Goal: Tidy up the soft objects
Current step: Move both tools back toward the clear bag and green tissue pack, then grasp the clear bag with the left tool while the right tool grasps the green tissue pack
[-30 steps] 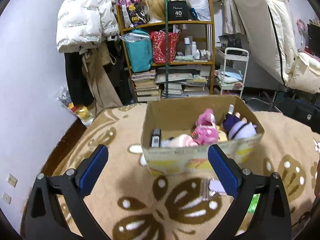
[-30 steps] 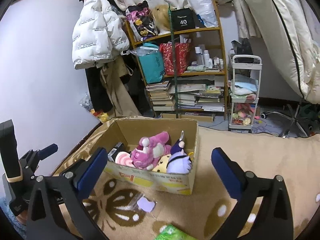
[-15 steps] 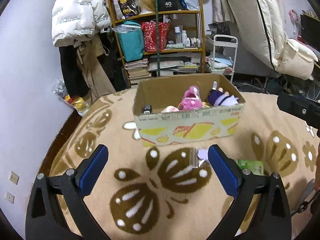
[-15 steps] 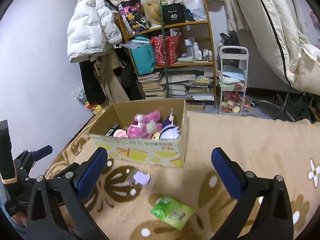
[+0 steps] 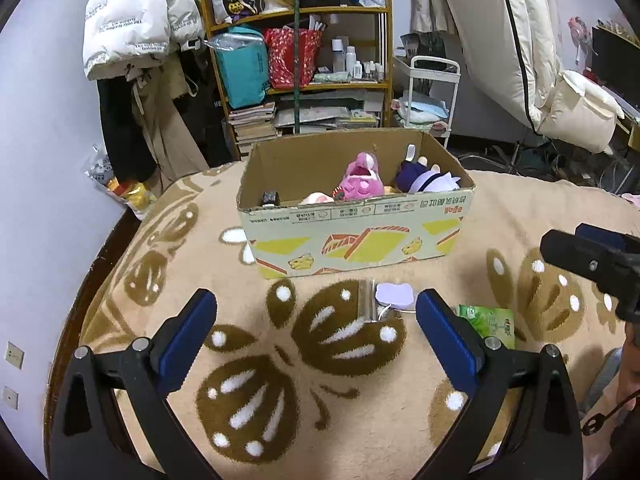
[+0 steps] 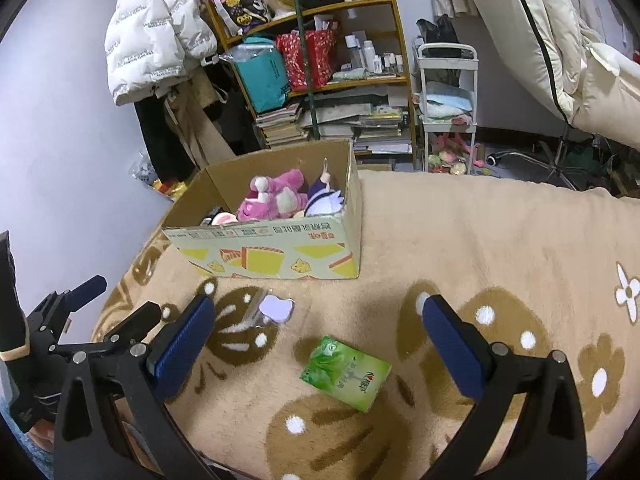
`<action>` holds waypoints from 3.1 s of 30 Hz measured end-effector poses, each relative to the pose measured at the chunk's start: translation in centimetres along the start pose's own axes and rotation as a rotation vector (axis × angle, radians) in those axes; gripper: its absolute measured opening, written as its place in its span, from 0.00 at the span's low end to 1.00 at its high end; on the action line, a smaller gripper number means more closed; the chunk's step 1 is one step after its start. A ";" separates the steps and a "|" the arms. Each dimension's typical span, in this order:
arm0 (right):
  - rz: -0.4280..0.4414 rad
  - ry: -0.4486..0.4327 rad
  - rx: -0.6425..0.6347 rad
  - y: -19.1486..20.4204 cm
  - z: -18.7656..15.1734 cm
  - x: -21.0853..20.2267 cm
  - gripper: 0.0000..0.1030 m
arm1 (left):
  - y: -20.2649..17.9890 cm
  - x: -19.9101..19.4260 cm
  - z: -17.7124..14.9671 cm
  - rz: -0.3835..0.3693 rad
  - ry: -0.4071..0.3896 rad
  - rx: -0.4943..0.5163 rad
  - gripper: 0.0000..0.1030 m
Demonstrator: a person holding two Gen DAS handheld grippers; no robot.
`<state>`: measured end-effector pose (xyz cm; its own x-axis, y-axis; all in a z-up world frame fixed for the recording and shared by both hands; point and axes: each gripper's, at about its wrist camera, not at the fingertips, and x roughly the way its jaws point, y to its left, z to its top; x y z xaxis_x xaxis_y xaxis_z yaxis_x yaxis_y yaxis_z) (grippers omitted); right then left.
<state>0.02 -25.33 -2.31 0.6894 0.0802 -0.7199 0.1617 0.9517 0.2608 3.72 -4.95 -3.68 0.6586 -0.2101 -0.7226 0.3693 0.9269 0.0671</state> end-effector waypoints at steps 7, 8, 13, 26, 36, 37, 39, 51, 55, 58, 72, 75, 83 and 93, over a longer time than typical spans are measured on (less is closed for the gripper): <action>-0.045 0.073 0.013 -0.2 -0.6 2.5 1.00 | -0.7 2.0 -0.2 -0.018 0.046 0.030 0.96; -0.060 0.085 0.020 -0.4 -0.6 2.8 1.00 | -0.9 2.3 -0.3 -0.018 0.052 0.036 0.96; -0.088 0.153 0.075 -1.7 -0.8 4.7 1.00 | -1.9 4.0 -0.3 -0.026 0.076 0.064 0.96; -0.055 0.301 0.191 -3.6 -1.5 8.8 0.87 | -5.1 8.7 -0.7 -0.088 0.166 0.125 0.96; -0.020 0.414 0.298 -4.8 -2.9 12.0 0.84 | -6.6 11.4 -1.4 -0.143 0.238 0.153 0.96; -0.015 0.425 0.307 -4.9 -3.0 12.3 0.84 | -6.6 11.7 -1.5 -0.144 0.244 0.155 0.96; -0.015 0.446 0.320 -5.1 -3.4 12.8 0.84 | -6.8 12.1 -1.7 -0.148 0.254 0.157 0.96; -0.030 0.455 0.348 -5.7 -3.6 13.8 0.63 | -7.3 15.0 -2.0 -0.179 0.314 0.114 0.96; -0.050 0.438 0.340 -6.5 -3.0 13.7 0.43 | -7.4 16.2 -1.6 -0.195 0.332 0.084 0.96; -0.061 0.452 0.332 -6.7 -3.1 14.2 0.43 | -7.5 16.9 -1.6 -0.189 0.333 0.073 0.95; -0.018 0.456 0.347 -6.7 -3.1 13.6 0.63 | -6.2 17.9 -0.1 -0.182 0.316 0.052 0.74; -0.011 0.458 0.341 -6.4 -3.2 13.6 0.67 | -5.7 17.5 -0.2 -0.165 0.326 0.055 0.74; -0.028 0.472 0.299 -5.1 -3.6 13.9 0.75 | -4.2 16.4 -0.3 -0.106 0.334 0.021 0.74; -0.037 0.469 0.280 -4.0 -3.9 13.6 0.88 | -3.2 13.6 0.2 -0.049 0.298 0.027 0.74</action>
<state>5.99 -26.86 -15.70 0.3010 0.2326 -0.9248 0.4061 0.8462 0.3450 11.62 -10.86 -13.59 0.4198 -0.1504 -0.8951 0.4156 0.9086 0.0423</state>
